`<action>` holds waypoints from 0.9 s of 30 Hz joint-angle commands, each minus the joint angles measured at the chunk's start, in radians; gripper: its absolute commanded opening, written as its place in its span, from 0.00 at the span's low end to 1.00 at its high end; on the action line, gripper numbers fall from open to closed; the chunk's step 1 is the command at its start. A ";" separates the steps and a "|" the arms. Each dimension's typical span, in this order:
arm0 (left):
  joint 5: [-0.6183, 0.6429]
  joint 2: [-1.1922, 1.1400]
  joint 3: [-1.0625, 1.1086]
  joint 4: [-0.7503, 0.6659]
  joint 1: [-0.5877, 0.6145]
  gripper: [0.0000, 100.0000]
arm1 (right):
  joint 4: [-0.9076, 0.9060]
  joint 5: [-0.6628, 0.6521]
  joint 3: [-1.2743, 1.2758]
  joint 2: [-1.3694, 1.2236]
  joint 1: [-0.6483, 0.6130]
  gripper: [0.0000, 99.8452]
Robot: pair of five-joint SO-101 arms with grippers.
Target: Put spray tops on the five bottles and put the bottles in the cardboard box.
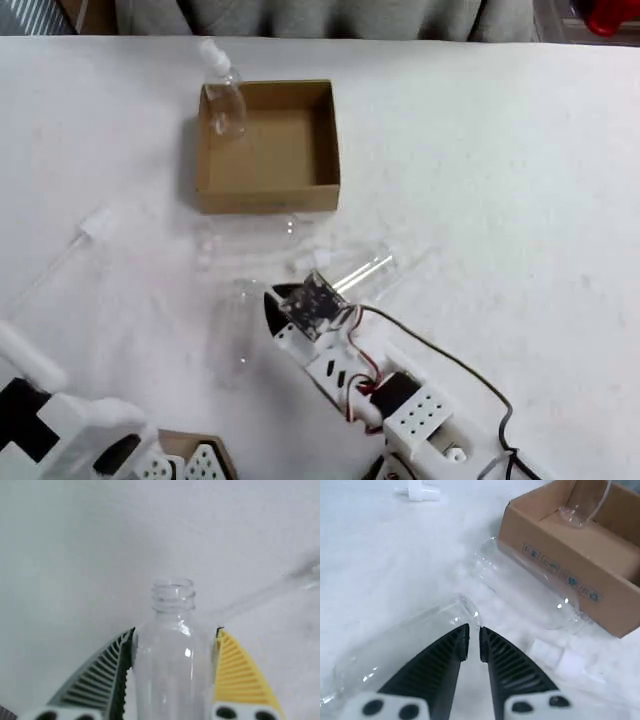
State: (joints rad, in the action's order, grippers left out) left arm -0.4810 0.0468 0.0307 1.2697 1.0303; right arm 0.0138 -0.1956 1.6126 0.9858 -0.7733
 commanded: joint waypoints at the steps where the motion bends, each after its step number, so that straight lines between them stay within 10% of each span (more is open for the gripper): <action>1: 0.006 0.002 -0.064 0.012 0.045 0.03 | -0.159 0.057 -0.152 0.018 0.094 0.01; 10: -0.100 0.002 -0.014 -0.025 0.070 0.03 | -0.845 -0.241 -0.486 0.016 0.343 0.01; 16: -0.100 0.004 0.089 -0.104 0.070 0.03 | -0.997 -0.393 -0.531 0.018 0.483 0.01; 27: -0.101 0.008 0.175 -0.141 0.048 0.03 | -1.254 -1.175 -0.543 0.018 0.542 0.02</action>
State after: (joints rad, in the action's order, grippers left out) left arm -0.5731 0.0391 0.2133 1.1439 1.0917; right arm -1.1523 -1.1193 1.1339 0.9858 -0.2302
